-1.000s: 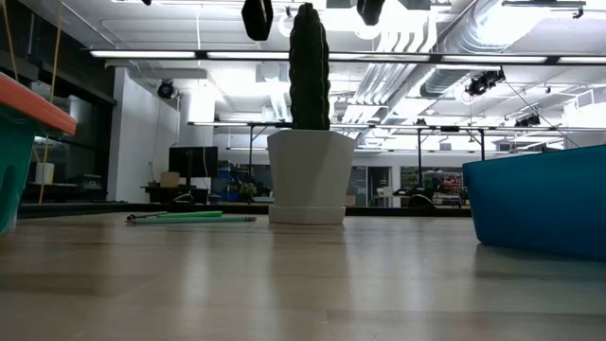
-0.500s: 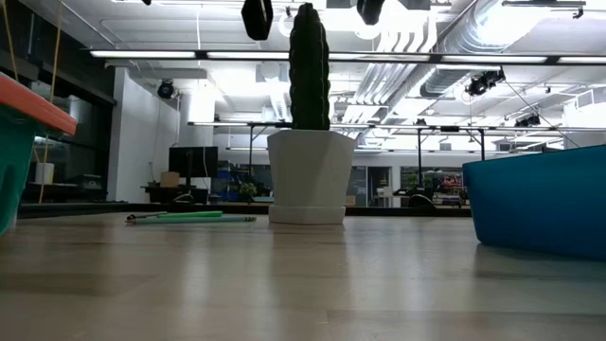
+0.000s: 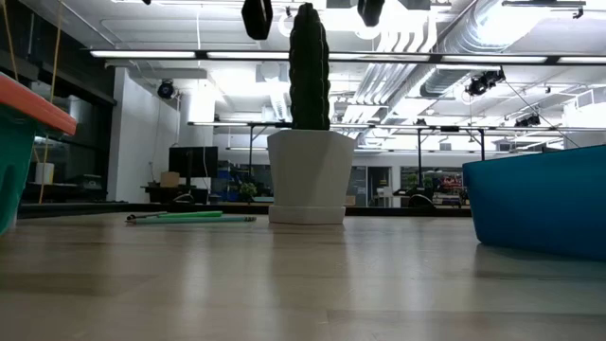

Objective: Sort pens & pencils
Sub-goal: Put the yellow pencil into the green bin

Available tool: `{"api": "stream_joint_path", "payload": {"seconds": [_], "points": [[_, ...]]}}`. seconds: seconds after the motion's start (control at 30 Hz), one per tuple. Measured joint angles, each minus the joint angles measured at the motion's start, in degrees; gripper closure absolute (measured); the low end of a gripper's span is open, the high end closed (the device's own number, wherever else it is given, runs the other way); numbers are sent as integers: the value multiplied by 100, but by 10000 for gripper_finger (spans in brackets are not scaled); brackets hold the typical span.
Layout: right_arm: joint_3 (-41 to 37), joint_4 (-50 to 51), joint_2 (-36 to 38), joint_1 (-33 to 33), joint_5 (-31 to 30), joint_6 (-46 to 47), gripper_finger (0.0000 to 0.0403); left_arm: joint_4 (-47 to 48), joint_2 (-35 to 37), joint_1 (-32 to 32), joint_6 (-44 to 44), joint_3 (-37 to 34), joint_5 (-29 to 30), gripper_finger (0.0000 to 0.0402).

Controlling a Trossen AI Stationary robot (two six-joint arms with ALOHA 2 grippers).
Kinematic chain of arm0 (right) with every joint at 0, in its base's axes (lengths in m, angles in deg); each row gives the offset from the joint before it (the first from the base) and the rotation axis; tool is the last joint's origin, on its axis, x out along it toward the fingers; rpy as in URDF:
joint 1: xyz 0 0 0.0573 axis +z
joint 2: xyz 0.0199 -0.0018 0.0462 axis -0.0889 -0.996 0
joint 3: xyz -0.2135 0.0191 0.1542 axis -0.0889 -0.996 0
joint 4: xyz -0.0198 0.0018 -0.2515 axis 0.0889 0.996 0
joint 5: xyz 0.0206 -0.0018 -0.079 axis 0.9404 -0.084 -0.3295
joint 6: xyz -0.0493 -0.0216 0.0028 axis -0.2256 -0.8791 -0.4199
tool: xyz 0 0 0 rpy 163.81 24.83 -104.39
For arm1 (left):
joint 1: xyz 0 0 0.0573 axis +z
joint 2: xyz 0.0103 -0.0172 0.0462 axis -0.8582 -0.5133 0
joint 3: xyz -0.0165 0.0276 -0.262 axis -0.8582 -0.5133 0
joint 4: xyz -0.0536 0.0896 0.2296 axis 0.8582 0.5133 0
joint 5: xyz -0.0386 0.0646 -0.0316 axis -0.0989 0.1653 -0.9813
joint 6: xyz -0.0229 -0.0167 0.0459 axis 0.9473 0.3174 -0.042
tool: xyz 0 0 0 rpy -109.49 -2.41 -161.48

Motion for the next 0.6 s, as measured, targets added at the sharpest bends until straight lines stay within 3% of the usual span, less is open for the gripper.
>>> {"api": "stream_joint_path", "payload": {"seconds": [0.27, 0.6], "points": [[0, 32, 41, -3, -12, -202, 260, 7, 0, -4, -12, 2, -2, 396], [-2, 841, 864, -166, -8, -403, 252, 463, 301, -4, -142, 4, -109, 394]]}}
